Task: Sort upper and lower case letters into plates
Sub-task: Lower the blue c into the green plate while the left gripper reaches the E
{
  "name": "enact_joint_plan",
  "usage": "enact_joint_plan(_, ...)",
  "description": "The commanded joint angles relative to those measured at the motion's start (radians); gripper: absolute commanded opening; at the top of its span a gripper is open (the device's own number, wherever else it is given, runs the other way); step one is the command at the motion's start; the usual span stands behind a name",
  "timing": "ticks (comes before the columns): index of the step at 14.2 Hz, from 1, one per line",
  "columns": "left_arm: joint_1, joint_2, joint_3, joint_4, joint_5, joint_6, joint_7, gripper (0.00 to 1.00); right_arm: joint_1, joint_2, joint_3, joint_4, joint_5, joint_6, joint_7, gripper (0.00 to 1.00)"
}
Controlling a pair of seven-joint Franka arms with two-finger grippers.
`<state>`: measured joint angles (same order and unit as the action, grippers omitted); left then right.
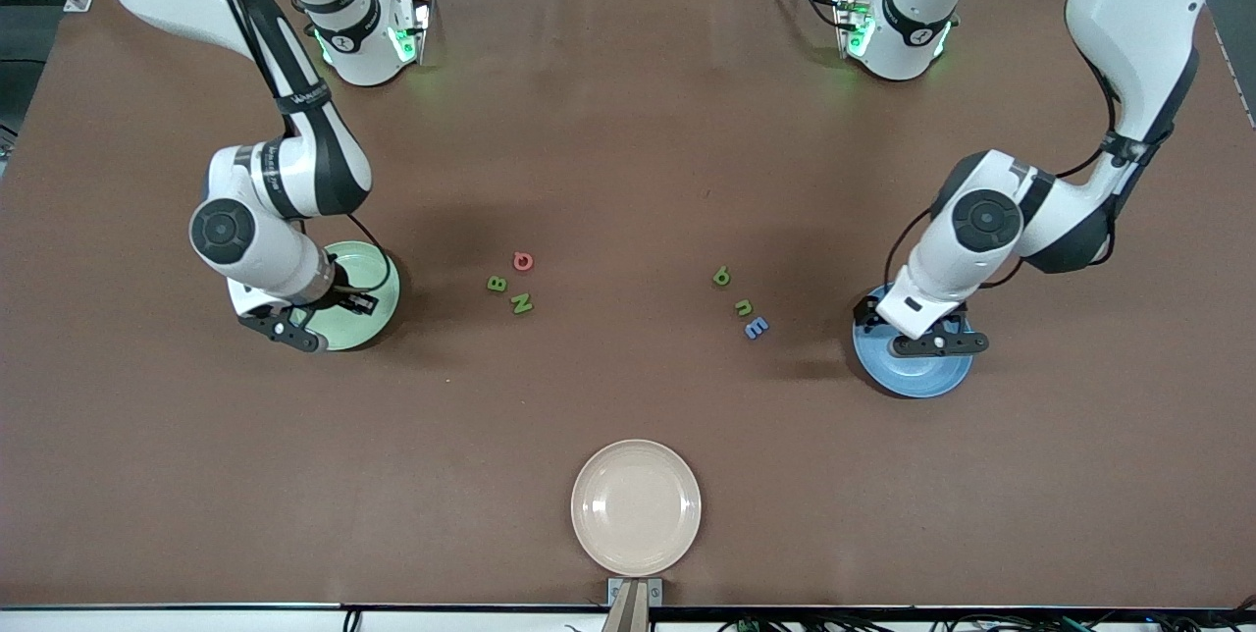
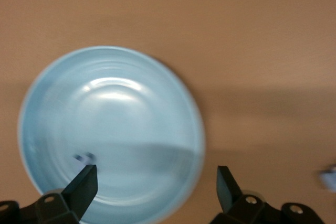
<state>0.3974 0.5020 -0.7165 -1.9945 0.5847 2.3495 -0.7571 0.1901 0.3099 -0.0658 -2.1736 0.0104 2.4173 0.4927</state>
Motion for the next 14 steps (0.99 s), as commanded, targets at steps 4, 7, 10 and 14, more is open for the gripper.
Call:
enact_joint_plan(4, -0.213, 0.196, 0.008, 0.212, -0.019, -0.049, -0.466, 1.00, -0.078, -0.077, 0.023, -0.201, -0.017, 0.155, -0.095, 0.00)
enact_joint_plan(7, -0.333, 0.216, 0.093, 0.238, -0.017, -0.046, -0.612, 1.00, -0.106, -0.069, 0.023, -0.230, -0.017, 0.177, -0.126, 0.00)
enact_joint_plan(10, -0.358, 0.239, 0.111, 0.237, -0.016, -0.030, -0.649, 1.00, -0.106, -0.066, 0.023, -0.244, -0.013, 0.181, -0.126, 0.01)
enact_joint_plan(14, -0.373, 0.256, 0.120, 0.227, 0.003, 0.007, -0.696, 1.00, -0.100, -0.066, 0.026, -0.242, -0.013, 0.171, -0.128, 0.07)
